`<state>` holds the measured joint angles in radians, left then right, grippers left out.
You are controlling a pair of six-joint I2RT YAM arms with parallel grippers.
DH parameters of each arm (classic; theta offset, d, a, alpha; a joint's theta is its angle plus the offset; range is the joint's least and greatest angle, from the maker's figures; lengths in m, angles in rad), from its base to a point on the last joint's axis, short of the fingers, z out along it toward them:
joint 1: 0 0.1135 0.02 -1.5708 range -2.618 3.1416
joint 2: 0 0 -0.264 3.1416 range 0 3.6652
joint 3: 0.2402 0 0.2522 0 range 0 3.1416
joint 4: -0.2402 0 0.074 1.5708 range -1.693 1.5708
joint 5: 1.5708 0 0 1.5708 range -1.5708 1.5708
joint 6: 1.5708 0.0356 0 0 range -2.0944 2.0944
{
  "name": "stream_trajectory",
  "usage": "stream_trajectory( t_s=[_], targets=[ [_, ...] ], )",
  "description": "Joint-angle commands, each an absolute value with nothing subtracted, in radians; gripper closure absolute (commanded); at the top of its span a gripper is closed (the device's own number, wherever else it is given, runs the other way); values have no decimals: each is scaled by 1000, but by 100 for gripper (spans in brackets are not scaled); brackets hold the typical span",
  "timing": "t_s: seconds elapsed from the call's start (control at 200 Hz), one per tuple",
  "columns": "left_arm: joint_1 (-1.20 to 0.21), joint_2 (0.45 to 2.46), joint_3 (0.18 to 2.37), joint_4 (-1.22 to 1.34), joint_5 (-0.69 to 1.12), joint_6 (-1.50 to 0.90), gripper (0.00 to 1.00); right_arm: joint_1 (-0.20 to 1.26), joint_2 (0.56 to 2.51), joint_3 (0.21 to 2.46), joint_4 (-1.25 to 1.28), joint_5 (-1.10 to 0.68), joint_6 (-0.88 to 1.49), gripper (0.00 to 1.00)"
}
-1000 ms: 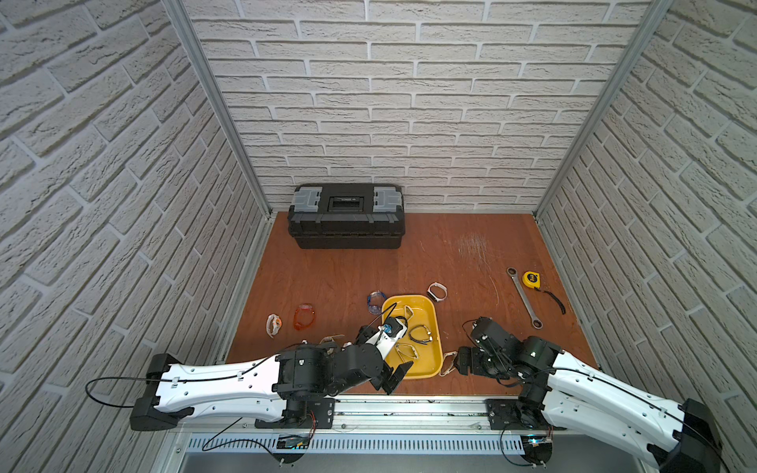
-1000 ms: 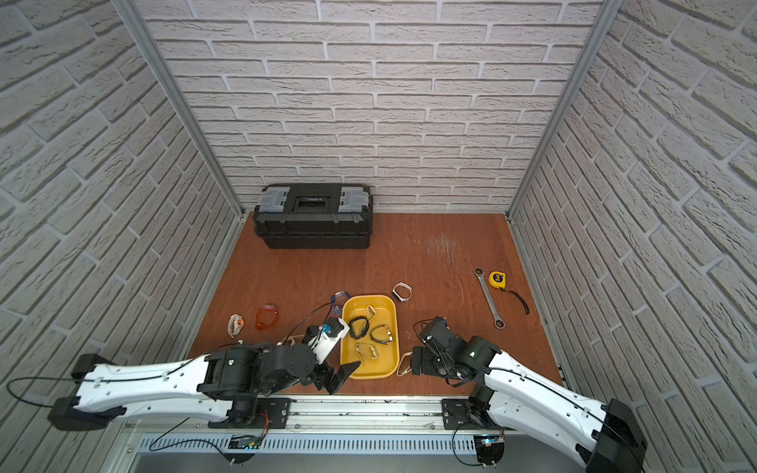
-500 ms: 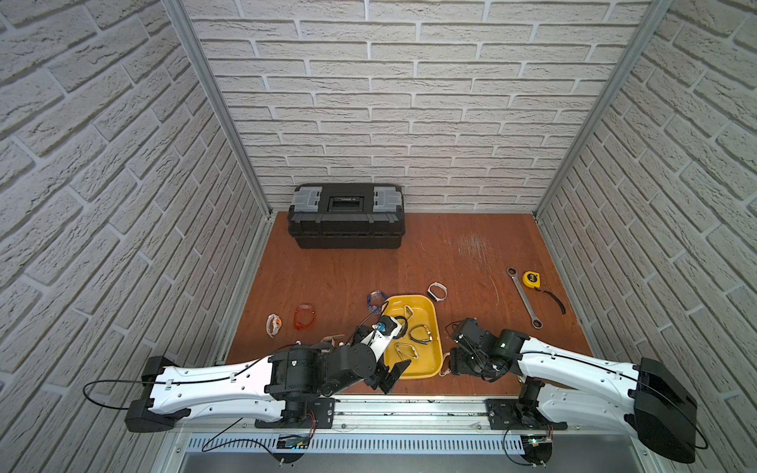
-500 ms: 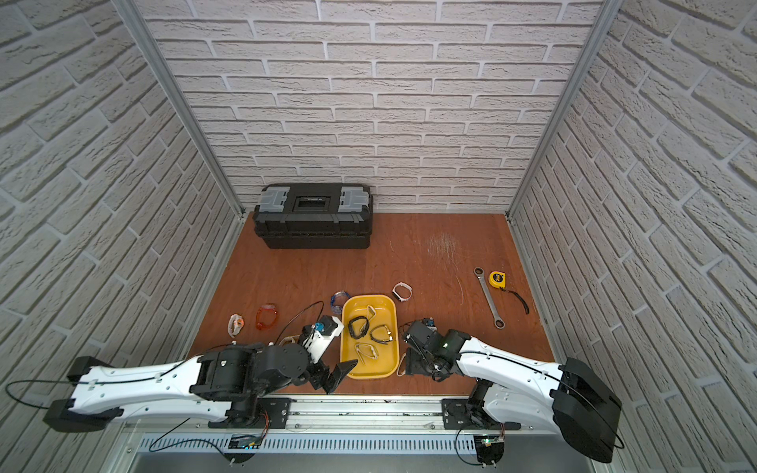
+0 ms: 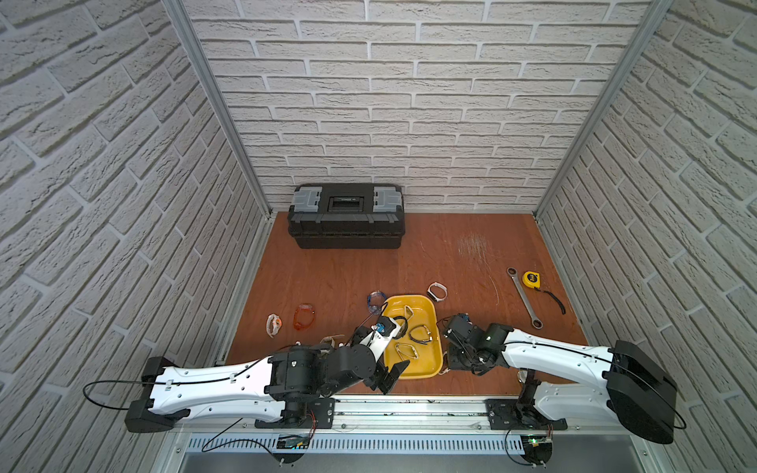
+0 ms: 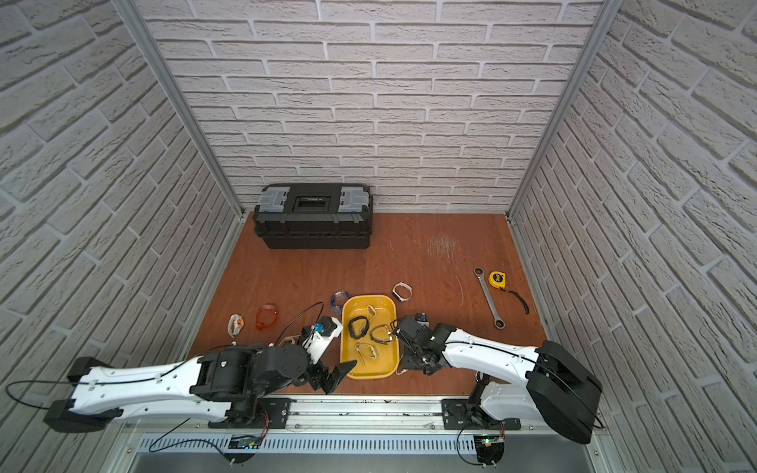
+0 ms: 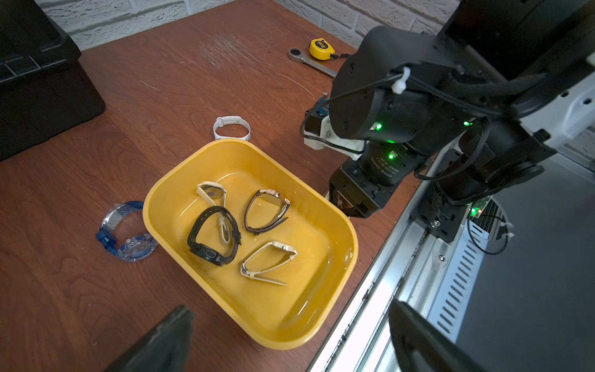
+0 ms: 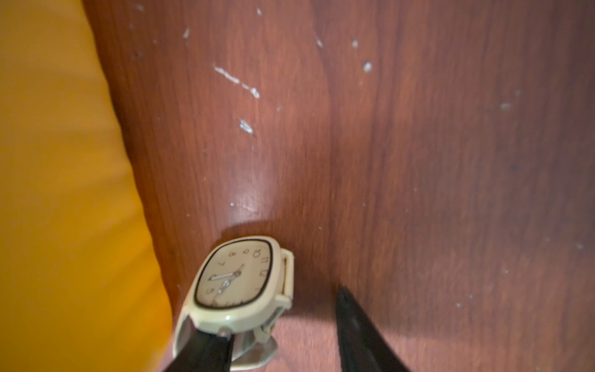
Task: Put the watch into the storage box
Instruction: Pick up the watch at the center of the board.
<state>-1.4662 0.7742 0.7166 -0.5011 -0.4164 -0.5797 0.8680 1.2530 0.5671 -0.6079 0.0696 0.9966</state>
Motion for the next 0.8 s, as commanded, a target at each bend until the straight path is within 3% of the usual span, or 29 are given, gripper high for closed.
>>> stream_trajectory(
  t_s=[0.0,0.065,0.245,0.49,0.795],
  targets=[
    [-1463,751,703,-492,-434,-590,2,875,1264,582,-612,97,995,69],
    [-1463,745,702,-492,-434,-591,2,874,1252,598,-652,121,988,83],
    [-1464,731,700,-500,-442,-594,2,870,1158,680,-802,190,963,97],
    [-1463,730,703,-520,-458,-596,2,868,1141,852,-843,178,838,98],
    [-1462,691,703,-532,-481,-604,2,941,1468,1079,-820,40,706,98]
  ],
)
